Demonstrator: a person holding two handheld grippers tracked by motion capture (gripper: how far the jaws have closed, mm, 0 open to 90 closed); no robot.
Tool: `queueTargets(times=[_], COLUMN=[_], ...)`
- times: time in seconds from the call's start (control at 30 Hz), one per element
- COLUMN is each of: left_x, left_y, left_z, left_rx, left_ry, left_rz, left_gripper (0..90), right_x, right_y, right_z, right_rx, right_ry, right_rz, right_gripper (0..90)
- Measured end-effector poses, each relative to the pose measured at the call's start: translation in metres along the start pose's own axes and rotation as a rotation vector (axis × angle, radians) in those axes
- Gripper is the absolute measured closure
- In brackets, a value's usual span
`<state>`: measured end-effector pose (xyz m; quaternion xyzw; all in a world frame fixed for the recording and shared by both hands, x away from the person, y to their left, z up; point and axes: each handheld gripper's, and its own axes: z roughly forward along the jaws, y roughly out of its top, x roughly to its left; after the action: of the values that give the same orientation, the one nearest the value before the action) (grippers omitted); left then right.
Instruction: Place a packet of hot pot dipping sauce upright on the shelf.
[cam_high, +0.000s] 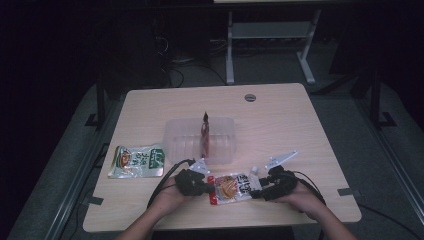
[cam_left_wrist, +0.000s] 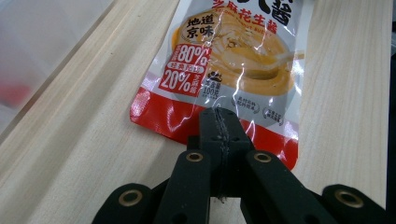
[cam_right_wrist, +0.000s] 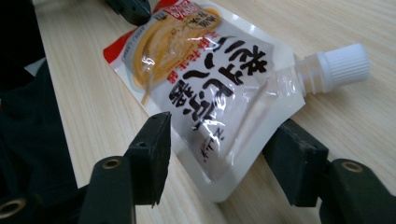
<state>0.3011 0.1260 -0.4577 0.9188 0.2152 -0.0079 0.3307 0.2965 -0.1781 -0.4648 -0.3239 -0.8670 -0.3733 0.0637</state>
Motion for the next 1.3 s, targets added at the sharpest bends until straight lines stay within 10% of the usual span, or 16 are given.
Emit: queueTargets(times=[0.57, 1.3], left_x=[0.0, -0.005], left_y=[-0.001, -0.001], left_z=[0.0, -0.007], left_rx=[-0.001, -0.028], left_ry=[0.002, -0.01], left_rz=[0.004, 0.004], left_gripper=[89.7, 89.6], right_x=[-0.003, 0.013], right_y=[0.005, 0.015], right_z=[0.001, -0.025], right_rx=[-0.069, -0.237], right_ry=[0.041, 0.147], right_rz=[0.011, -0.083], right_gripper=[86.5, 89.7])
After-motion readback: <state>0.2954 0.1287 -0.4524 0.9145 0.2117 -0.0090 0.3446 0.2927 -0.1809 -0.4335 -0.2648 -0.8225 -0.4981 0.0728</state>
